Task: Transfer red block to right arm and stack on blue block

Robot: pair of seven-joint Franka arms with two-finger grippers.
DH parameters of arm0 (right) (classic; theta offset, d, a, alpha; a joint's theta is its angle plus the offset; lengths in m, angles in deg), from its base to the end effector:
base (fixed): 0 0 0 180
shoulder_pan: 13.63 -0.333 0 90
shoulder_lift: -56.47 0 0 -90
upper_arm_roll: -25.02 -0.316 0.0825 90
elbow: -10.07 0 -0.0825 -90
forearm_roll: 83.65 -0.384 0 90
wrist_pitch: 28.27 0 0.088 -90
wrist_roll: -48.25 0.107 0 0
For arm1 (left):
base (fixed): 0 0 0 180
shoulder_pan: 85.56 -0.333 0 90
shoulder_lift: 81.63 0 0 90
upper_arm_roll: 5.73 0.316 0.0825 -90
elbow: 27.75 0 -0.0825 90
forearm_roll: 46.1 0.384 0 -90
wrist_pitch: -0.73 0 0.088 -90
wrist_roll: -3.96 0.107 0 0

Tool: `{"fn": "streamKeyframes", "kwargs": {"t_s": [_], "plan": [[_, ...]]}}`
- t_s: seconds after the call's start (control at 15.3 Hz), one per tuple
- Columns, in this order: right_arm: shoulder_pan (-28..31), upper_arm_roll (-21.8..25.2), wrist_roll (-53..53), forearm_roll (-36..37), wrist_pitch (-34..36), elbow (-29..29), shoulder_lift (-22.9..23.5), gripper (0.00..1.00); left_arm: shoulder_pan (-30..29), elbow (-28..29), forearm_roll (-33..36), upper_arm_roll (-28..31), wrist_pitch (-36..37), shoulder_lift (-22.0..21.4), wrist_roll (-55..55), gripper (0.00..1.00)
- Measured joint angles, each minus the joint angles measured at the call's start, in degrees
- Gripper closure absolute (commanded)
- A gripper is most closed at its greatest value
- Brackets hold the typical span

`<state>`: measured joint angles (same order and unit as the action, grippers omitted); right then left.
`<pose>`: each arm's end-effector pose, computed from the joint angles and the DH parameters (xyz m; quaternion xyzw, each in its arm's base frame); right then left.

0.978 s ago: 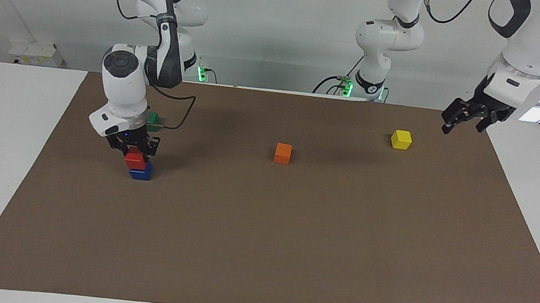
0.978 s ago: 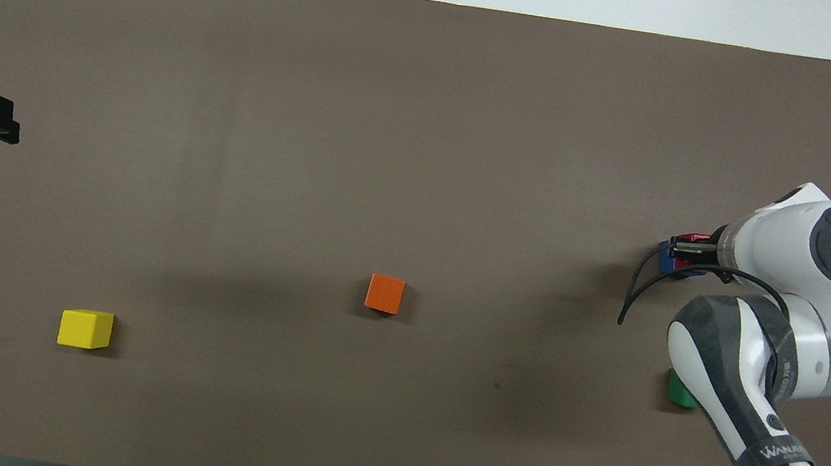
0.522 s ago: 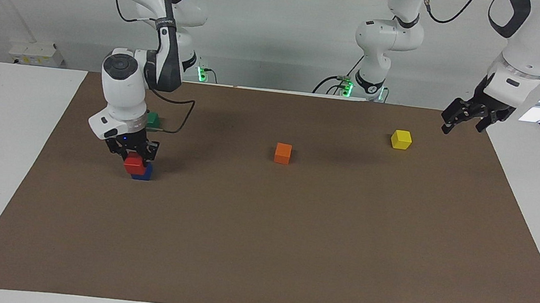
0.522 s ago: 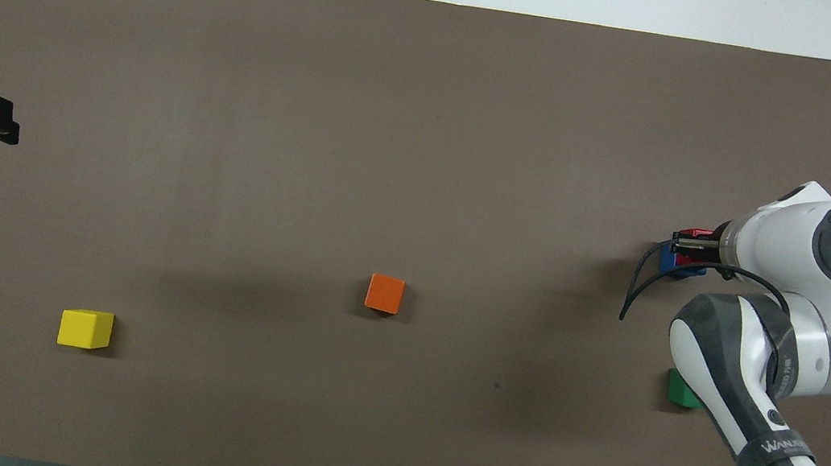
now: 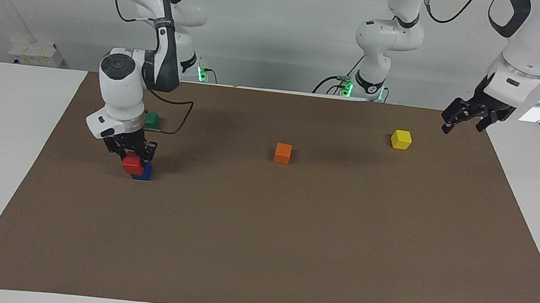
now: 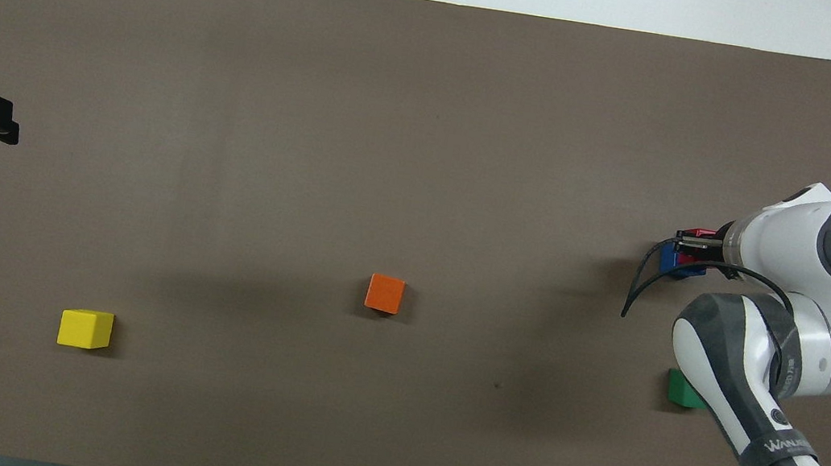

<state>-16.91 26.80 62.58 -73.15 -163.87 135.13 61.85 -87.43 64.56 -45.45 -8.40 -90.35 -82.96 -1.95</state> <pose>0.5548 0.0125 0.3551 0.9955 -0.0490 0.0537 0.0615 0.5487 -0.0068 0.6199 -0.9990 -0.0445 -0.0012 0.0062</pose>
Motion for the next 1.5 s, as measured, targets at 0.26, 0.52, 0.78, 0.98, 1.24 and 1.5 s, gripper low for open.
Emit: {"fn": "streamKeyframes", "kwargs": {"t_s": [0.26,0.52,0.78,0.98,1.24,1.5], "plan": [[0.0,-0.01,0.0,-1.17,0.29,-0.08,0.01,0.0,0.0,0.0,0.0,0.0,0.0,-0.01,0.0,0.0],[0.0,0.01,-2.3,-1.17,8.18,-4.21,-0.41,0.0,0.0,0.0,0.0,0.0,0.0,-0.01,0.0,0.0],[0.94,0.26,-14.2,-4.12,21.18,-14.39,-3.78,0.0,0.0,0.0,0.0,0.0,0.0,-0.01,0.0,0.0],[2.24,0.32,-18.57,-8.31,28.79,-19.31,-7.31,0.0,0.0,0.0,0.0,0.0,0.0,-0.01,0.0,0.0],[2.24,0.29,-19.39,-8.76,41.36,-26.02,-9.17,0.0,0.0,0.0,0.0,0.0,0.0,-0.01,0.0,0.0],[3.44,0.93,-23.39,-8.94,46.83,-29.59,-9.53,0.0,0.0,0.0,0.0,0.0,0.0,-0.01,0.0,0.0]]}}
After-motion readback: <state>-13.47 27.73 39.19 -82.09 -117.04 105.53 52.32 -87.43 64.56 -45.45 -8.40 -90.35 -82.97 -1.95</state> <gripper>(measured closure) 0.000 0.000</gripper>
